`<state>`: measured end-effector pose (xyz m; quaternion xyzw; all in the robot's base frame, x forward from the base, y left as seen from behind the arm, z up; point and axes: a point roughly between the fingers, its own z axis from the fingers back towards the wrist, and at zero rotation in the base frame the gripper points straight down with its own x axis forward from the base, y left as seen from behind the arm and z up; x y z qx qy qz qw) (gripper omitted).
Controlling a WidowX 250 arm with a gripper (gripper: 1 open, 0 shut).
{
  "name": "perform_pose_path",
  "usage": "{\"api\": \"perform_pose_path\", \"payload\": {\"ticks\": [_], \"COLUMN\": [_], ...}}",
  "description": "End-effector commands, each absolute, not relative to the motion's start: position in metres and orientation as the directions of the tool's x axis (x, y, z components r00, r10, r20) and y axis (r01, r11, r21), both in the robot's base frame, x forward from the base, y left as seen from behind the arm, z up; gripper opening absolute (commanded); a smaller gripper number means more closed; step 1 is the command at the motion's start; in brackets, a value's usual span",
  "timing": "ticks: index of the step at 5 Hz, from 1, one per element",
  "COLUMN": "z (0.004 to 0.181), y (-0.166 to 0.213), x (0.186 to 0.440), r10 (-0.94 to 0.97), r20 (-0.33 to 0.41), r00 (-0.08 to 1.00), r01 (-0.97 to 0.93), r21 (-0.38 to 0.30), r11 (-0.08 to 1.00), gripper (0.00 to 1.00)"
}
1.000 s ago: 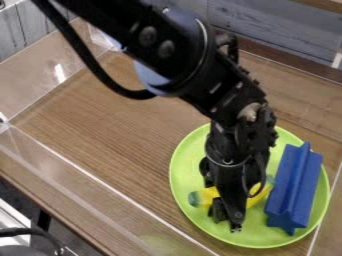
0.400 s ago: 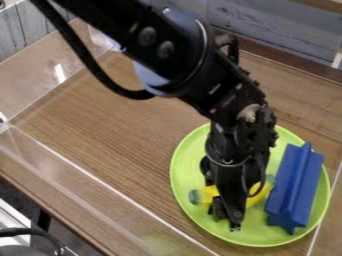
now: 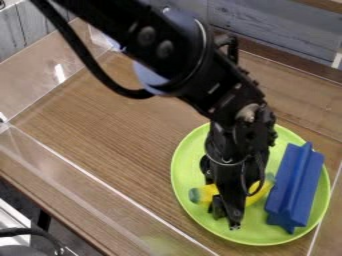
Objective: Remove the banana from inside the green plate and put it on the table
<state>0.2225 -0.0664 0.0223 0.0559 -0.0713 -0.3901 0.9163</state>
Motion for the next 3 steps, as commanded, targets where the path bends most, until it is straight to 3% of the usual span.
{"api": "perform_pose_path", "payload": {"ticks": [1,3], "z": [0.0196,0.0168], "y": [-0.0583,-0.0552], "x": [0.2246,0.2248], "r10": [-0.715,-0.713], "r20": [0.082,0.080], "r00": [0.695,0.697], "r01": [0.698,0.696], "r21": [0.166,0.167], "r11": [0.697,0.699], "gripper": [0.00,0.00]}}
